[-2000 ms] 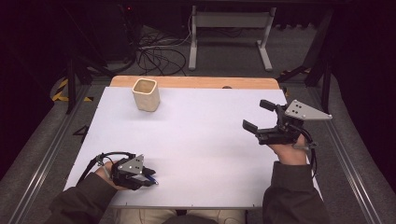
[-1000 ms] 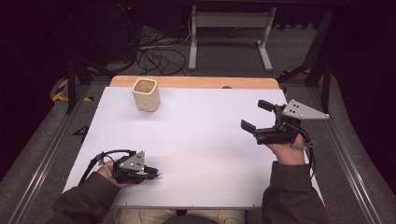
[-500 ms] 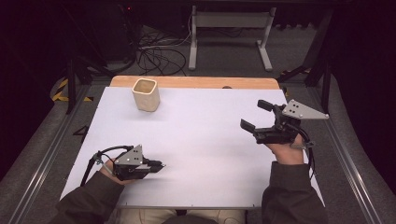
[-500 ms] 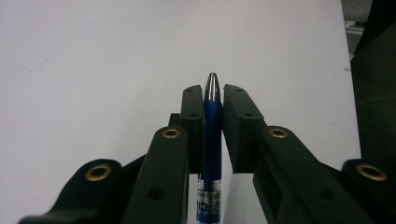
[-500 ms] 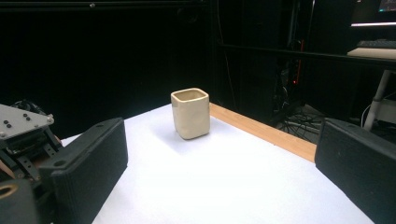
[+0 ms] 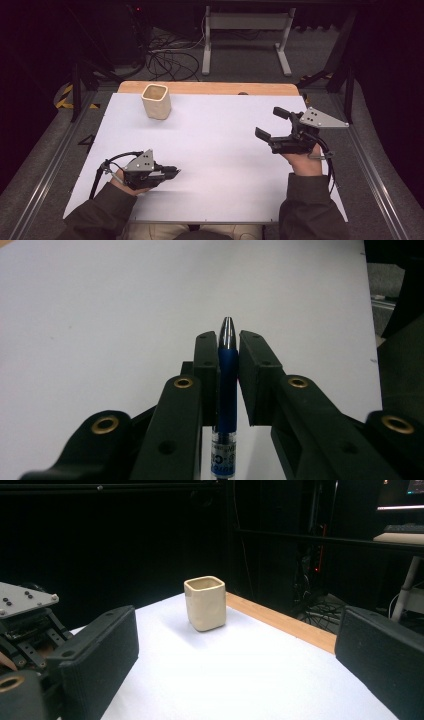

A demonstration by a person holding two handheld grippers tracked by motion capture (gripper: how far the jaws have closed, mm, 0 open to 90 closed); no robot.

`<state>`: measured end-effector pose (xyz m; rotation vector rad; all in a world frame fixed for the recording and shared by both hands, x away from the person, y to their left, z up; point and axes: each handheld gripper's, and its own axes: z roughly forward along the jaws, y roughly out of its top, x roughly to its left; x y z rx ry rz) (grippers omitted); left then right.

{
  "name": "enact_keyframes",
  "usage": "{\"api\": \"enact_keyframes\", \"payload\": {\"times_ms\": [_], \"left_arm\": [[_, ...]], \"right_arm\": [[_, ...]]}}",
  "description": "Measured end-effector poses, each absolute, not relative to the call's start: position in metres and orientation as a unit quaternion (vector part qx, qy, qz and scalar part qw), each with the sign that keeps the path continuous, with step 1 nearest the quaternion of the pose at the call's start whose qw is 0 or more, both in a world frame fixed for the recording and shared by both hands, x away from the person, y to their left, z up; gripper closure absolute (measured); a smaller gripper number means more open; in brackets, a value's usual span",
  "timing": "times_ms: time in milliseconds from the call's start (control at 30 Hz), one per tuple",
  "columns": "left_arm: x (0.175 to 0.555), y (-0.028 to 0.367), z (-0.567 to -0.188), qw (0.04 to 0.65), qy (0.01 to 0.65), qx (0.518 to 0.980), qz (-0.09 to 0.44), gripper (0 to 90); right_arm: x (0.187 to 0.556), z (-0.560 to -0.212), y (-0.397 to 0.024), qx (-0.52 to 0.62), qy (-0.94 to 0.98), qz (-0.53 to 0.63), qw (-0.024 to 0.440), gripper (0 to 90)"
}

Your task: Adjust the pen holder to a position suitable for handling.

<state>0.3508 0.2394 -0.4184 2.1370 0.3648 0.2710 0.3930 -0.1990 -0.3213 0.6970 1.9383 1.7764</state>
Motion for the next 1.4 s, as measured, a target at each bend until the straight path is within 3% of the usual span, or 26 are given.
{"api": "enact_keyframes", "payload": {"times_ms": [733, 1100, 1400], "left_arm": [[0.362, 0.223, -0.359, 0.517, 0.172, 0.821, 0.172, 79.3], [0.363, 0.228, -0.336, 0.565, 0.199, 0.778, 0.188, 79.3], [0.356, 0.23, -0.333, 0.574, 0.192, 0.77, 0.202, 79.3]], "right_arm": [[0.394, -0.322, -0.198, 0.246, 0.692, 0.647, 0.205, 8.0], [0.405, -0.333, -0.182, 0.251, 0.696, 0.643, 0.197, 18.7], [0.407, -0.344, -0.154, 0.229, 0.719, 0.628, 0.192, 21.4]]}}
